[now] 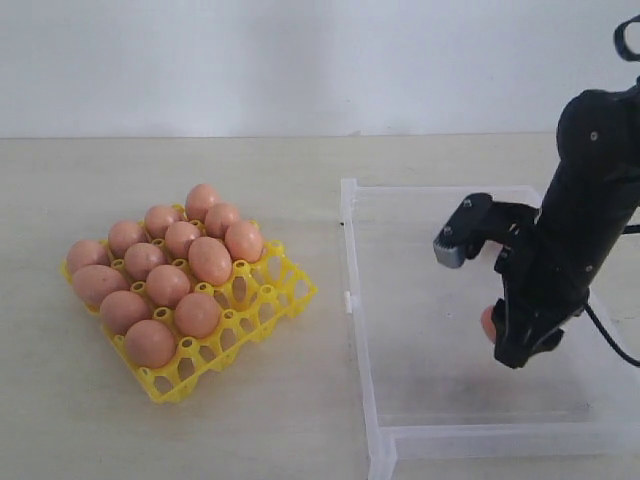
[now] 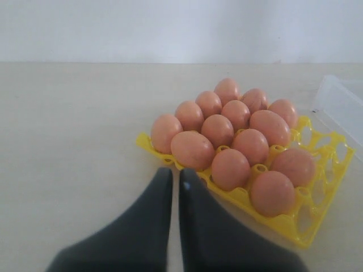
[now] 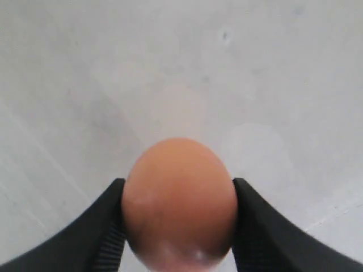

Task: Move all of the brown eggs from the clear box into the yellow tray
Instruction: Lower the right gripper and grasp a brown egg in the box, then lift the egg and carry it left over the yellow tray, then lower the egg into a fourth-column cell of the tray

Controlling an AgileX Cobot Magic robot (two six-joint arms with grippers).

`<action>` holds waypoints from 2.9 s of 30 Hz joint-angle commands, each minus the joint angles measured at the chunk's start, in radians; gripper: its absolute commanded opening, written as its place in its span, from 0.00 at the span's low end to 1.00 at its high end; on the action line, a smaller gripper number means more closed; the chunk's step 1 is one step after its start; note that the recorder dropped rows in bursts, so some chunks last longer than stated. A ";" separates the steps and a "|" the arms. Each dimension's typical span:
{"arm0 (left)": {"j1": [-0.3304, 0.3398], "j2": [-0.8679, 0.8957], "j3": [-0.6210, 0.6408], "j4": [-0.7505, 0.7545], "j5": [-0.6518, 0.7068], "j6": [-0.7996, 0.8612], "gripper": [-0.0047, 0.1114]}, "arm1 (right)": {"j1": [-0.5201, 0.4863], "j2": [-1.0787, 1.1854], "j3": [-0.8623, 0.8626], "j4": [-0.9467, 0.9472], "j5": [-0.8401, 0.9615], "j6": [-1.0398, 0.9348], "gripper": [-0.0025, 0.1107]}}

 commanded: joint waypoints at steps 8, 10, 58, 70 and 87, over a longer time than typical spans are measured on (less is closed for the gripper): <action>-0.005 -0.003 0.003 -0.003 -0.003 -0.001 0.08 | -0.001 -0.237 0.034 0.477 -0.262 0.173 0.02; -0.005 -0.003 0.003 -0.003 -0.003 -0.001 0.08 | -0.001 -0.287 0.086 0.704 -0.433 0.162 0.02; -0.005 -0.003 0.003 -0.003 -0.003 -0.001 0.08 | 0.198 0.208 -0.048 -1.391 -1.947 2.327 0.02; -0.005 -0.003 0.003 -0.003 -0.003 -0.001 0.08 | 0.272 0.208 -0.227 -1.651 -1.434 2.493 0.02; -0.005 -0.003 0.003 -0.003 -0.003 -0.001 0.08 | 0.297 0.326 -0.242 -1.721 -1.374 2.495 0.02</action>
